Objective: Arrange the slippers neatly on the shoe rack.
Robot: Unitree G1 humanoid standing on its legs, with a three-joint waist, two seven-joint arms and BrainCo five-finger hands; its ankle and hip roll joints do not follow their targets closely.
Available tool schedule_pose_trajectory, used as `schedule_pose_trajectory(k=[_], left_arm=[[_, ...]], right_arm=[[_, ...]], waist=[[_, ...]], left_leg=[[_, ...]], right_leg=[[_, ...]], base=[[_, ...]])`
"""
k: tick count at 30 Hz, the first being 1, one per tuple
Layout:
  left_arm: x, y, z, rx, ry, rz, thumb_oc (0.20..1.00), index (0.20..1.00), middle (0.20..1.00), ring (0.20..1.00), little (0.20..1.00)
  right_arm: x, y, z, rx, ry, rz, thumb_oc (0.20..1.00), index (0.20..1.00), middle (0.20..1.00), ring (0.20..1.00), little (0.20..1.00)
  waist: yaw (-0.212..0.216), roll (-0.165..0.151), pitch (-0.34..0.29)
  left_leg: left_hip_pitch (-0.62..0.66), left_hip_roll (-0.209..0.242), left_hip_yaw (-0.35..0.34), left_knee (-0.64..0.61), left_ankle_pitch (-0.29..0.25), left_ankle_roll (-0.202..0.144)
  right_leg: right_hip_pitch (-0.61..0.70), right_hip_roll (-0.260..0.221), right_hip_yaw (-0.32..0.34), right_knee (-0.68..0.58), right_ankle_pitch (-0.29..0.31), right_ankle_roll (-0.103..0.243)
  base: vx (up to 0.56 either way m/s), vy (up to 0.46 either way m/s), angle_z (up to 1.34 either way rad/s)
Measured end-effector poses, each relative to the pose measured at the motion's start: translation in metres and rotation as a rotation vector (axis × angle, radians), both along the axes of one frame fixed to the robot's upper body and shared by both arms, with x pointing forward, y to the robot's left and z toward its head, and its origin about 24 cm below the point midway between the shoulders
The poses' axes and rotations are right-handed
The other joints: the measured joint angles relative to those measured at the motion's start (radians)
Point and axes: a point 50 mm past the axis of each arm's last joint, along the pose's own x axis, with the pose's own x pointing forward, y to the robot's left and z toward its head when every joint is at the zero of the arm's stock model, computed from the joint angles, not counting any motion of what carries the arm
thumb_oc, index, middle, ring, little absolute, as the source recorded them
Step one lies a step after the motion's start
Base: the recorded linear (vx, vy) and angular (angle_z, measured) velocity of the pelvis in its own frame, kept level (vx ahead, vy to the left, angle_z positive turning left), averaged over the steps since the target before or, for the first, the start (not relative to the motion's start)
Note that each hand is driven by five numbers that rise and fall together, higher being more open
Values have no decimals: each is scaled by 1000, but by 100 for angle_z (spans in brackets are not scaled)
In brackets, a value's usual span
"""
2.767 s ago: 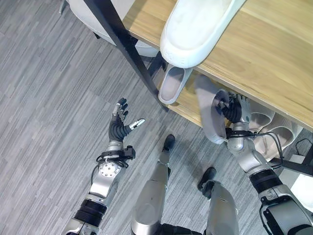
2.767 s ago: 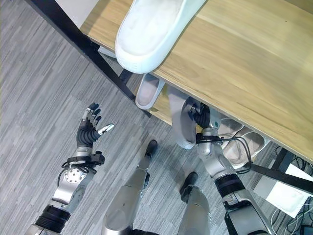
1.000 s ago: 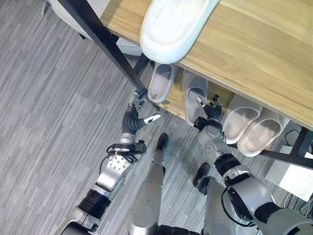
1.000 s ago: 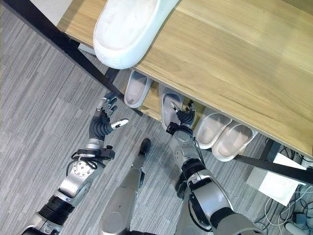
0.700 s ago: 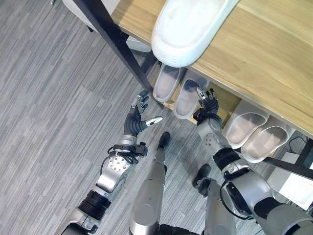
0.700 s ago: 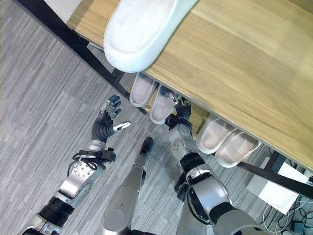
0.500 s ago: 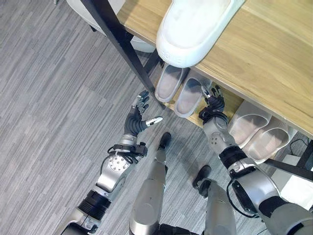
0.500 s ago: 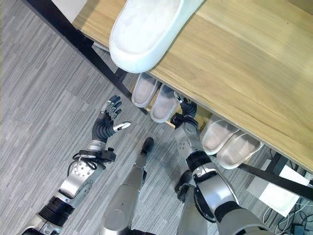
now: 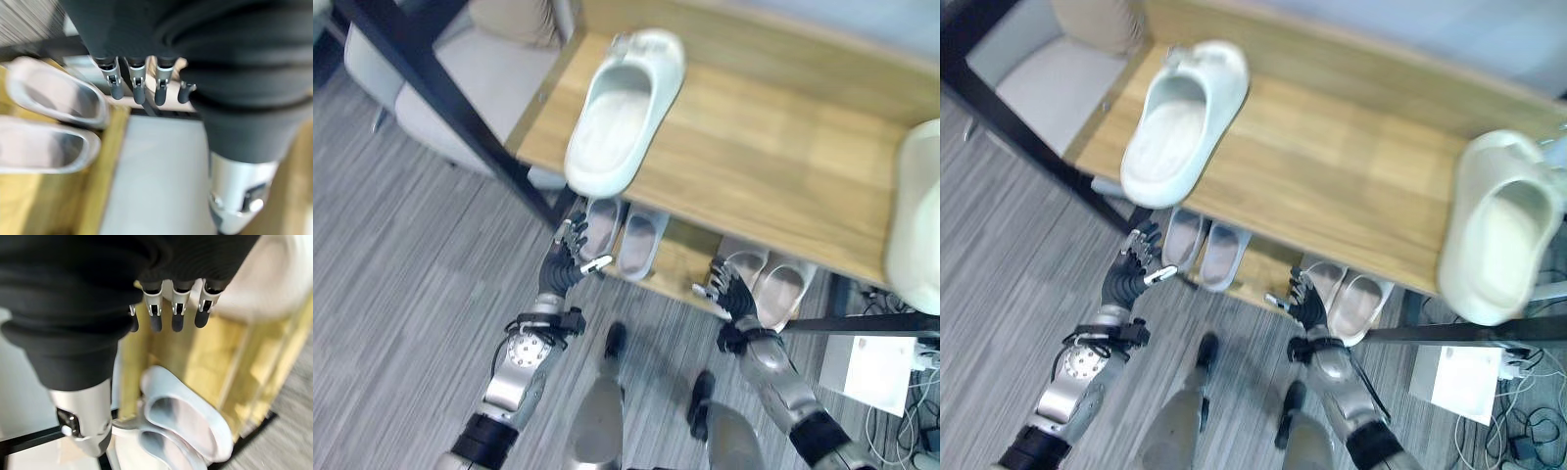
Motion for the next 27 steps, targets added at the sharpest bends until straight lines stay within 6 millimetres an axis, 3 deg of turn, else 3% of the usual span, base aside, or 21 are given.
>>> schedule_pose_trajectory(k=[5, 9, 12, 18, 21, 24, 26, 27], left_arm=[[-19, 8, -24, 10, 111, 6, 1000, 1000, 1000, 1000, 1000], [-36, 17, -42, 33, 202, 6, 1000, 1000, 1000, 1000, 1000], [-39, 16, -45, 60, 215, -14, 1000, 1000, 1000, 1000, 1000], [-40, 25, -43, 249, 228, -135, 1000, 1000, 1000, 1000, 1000], [-36, 23, -34, 400, 195, -237, 1000, 1000, 1000, 1000, 1000], [-19, -9, -1, 485, 26, -432, 1000, 1000, 1000, 1000, 1000], [-20, -33, 22, 539, -79, -594, 1000, 1000, 1000, 1000, 1000], [-24, -54, 48, 566, -204, -741, 1000, 1000, 1000, 1000, 1000]], right_arm=[[-24, -9, -4, -14, 12, 39, 1000, 1000, 1000, 1000, 1000], [-46, -23, -18, -78, 77, 49, 1000, 1000, 1000, 1000, 1000], [-51, -29, -21, -102, 95, 49, 1000, 1000, 1000, 1000, 1000], [-56, -42, -22, -195, 103, 72, 1000, 1000, 1000, 1000, 1000], [-54, -46, -20, -213, 94, 66, 1000, 1000, 1000, 1000, 1000], [-49, -45, -17, -222, 78, 99, 1000, 1000, 1000, 1000, 1000], [-47, -45, -17, -230, 79, 108, 1000, 1000, 1000, 1000, 1000], [-43, -42, -20, -242, 90, 134, 1000, 1000, 1000, 1000, 1000]], waist=[[-50, 6, -59], [-75, 15, -68], [-70, 23, -73], [-108, 28, -78], [-123, 34, -81], [-152, 38, -85], [-161, 38, -85], [-172, 39, -87]], left_leg=[[59, -3, 48, -15, -10, 8], [91, -1, 74, -16, -23, 8], [88, 1, 79, -16, -26, 6], [112, 10, 130, -16, -42, 17], [119, 12, 156, -22, -44, 15], [123, 11, 174, -22, -43, 13], [125, 13, 179, -22, -41, 10], [126, 12, 182, -22, -41, 10]], right_leg=[[85, 3, 32, -124, 57, 11], [126, 6, 55, -191, 86, 11], [131, 10, 62, -209, 100, 11], [121, 11, 116, -218, 114, 17], [112, 9, 143, -218, 122, 17], [120, 7, 164, -237, 141, 16], [116, 9, 168, -237, 144, 13], [114, 8, 172, -237, 145, 14]], base=[[76, 35, -26], [33, 14, -19], [38, 7, -13], [19, 19, -22], [20, 8, -25], [22, -1, -21], [18, 2, -8], [20, -8, -8]])
